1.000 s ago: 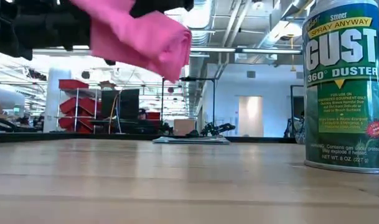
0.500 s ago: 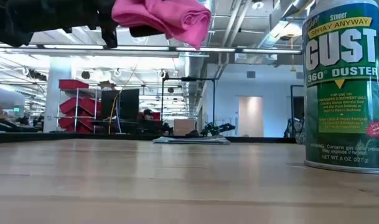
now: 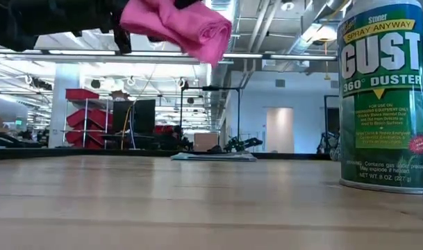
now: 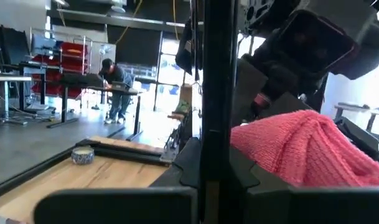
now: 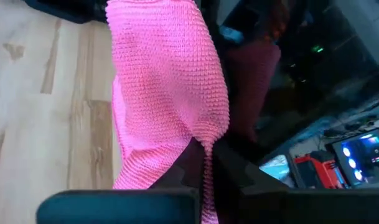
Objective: Apply microfiber cloth
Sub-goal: Wipe the front of the cellphone with the pink microfiber cloth
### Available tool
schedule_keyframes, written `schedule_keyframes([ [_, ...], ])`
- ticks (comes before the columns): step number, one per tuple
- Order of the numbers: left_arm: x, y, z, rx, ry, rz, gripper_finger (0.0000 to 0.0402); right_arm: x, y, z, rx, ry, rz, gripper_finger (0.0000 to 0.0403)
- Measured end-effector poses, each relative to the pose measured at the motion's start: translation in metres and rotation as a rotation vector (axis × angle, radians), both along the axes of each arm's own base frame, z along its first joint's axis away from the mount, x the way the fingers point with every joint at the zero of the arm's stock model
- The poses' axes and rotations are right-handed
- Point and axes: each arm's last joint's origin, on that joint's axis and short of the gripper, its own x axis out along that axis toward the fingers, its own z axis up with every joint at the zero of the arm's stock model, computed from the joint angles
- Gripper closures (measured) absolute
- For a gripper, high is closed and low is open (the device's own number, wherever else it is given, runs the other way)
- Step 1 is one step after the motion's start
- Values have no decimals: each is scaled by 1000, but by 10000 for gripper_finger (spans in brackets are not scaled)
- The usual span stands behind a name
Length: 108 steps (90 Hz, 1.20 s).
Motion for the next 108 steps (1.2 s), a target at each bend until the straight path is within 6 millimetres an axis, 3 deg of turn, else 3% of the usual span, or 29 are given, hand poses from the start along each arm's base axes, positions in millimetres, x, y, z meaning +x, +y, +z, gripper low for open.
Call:
schedule_keyframes([
  [45,1,1,-12,-11,103,44,400,-6,-15,36,-52,-91,-38,403],
  [86,1,2,-13,6,121,75,400,17,-8,3,25,-62,1,403],
  [96,1,2,-13,-4,119,75,400,17,-11,4,19,-57,-1,403],
  [108,1,3,-12,-18,115,93,400,14,-15,19,-35,-47,-21,403],
])
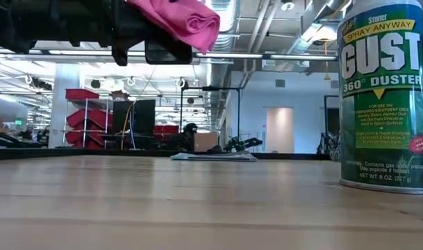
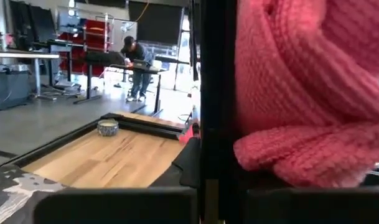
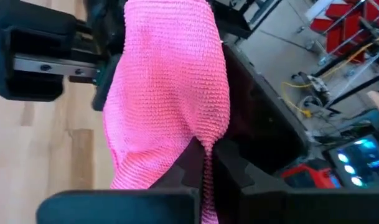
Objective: Apply microfiber cloth
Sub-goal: Wipe the front of the cellphone with the pink microfiber cloth
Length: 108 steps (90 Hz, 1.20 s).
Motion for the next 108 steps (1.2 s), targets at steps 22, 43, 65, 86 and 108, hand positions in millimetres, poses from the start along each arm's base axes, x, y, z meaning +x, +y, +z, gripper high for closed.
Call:
schedule_keyframes([
  [22,0,0,1,5,-3,-9,400,-2,-1,15,-8,-22,-1,403],
  [43,0,0,-2,23,22,-10,400,14,7,-13,66,17,11,403],
  [65,0,0,-2,20,15,-9,400,14,5,-16,58,41,19,403],
  [86,0,0,1,10,-4,-4,400,-1,-1,7,7,22,-17,403],
  [108,0,0,-1,1,15,0,400,-4,-3,6,-22,46,-40,403],
])
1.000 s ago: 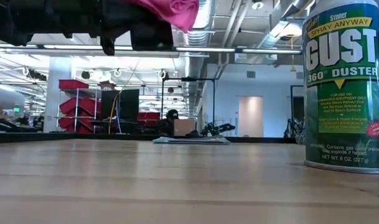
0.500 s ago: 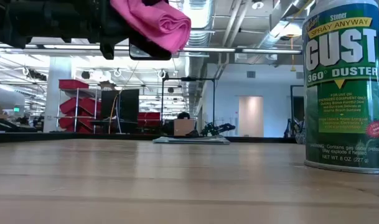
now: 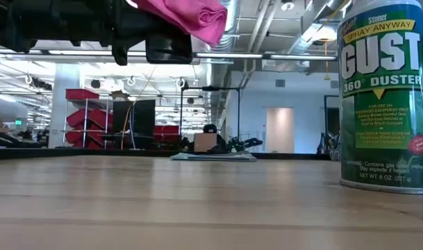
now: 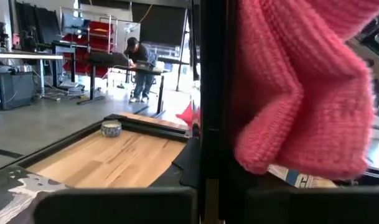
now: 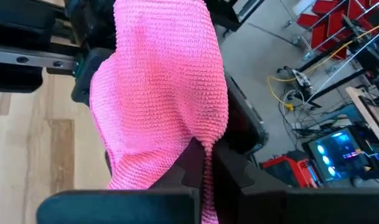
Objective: Apply microfiber cloth
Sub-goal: Wipe the front of the cellphone with the pink microfiber cloth
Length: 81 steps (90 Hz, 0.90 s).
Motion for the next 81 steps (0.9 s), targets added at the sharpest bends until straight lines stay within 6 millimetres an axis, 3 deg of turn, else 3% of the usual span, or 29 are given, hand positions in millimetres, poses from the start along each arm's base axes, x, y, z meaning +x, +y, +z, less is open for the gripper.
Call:
schedule_keyframes([
  [30,0,0,-1,9,7,3,400,-2,-2,4,24,-8,-24,403],
  [81,0,2,-3,50,20,21,400,2,2,-48,202,13,-10,403],
])
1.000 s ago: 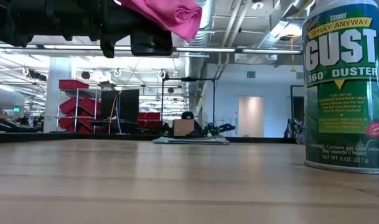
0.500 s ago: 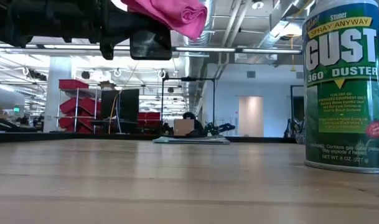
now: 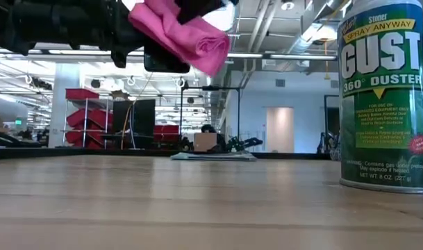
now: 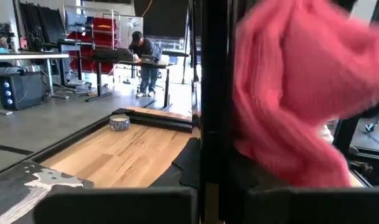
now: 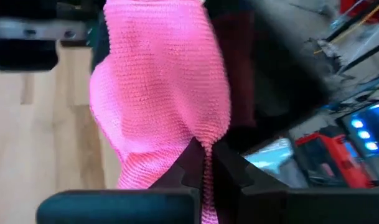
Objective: Apply microfiber cloth
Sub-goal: Wipe the front of the cellphone with the pink microfiber cloth
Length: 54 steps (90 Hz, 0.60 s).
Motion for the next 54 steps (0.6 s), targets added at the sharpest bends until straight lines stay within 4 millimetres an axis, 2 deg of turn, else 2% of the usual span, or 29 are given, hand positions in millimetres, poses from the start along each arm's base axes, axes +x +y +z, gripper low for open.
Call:
schedule_keyframes([
  [16,0,0,2,8,-13,0,400,2,1,-21,71,-12,22,403],
  [39,-2,0,9,31,-55,2,400,-4,5,-52,136,53,14,403],
  [54,-7,2,15,51,-50,9,400,-9,11,-60,153,89,20,403],
])
